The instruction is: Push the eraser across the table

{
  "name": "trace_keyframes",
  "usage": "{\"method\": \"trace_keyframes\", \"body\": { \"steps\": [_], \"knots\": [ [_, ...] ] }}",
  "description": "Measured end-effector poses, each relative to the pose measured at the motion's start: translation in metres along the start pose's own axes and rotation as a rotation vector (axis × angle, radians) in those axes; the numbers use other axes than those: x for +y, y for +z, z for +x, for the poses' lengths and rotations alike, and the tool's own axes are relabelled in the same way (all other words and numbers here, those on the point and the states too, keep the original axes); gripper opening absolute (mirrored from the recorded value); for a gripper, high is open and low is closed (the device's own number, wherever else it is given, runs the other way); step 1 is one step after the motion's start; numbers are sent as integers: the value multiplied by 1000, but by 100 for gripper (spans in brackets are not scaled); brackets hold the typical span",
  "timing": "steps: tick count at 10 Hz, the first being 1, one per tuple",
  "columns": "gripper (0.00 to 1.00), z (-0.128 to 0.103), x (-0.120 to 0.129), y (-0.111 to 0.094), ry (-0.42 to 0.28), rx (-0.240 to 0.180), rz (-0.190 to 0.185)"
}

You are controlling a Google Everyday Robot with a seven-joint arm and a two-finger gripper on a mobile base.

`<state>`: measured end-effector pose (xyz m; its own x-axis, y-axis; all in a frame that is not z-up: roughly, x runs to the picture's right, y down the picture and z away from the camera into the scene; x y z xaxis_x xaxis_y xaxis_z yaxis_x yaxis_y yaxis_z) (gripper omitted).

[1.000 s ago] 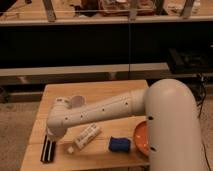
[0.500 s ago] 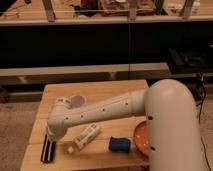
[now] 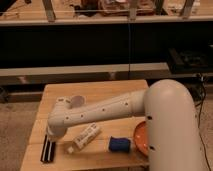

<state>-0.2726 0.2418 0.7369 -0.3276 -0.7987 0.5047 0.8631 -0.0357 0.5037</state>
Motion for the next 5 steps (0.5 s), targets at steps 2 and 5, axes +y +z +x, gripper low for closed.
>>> {"method": "trace_keyframes", "body": {
  "steps": [2, 5],
  "knots": [
    [3, 0, 1, 1, 5, -3, 3],
    [3, -1, 10, 10, 47, -10, 12]
  ]
}}
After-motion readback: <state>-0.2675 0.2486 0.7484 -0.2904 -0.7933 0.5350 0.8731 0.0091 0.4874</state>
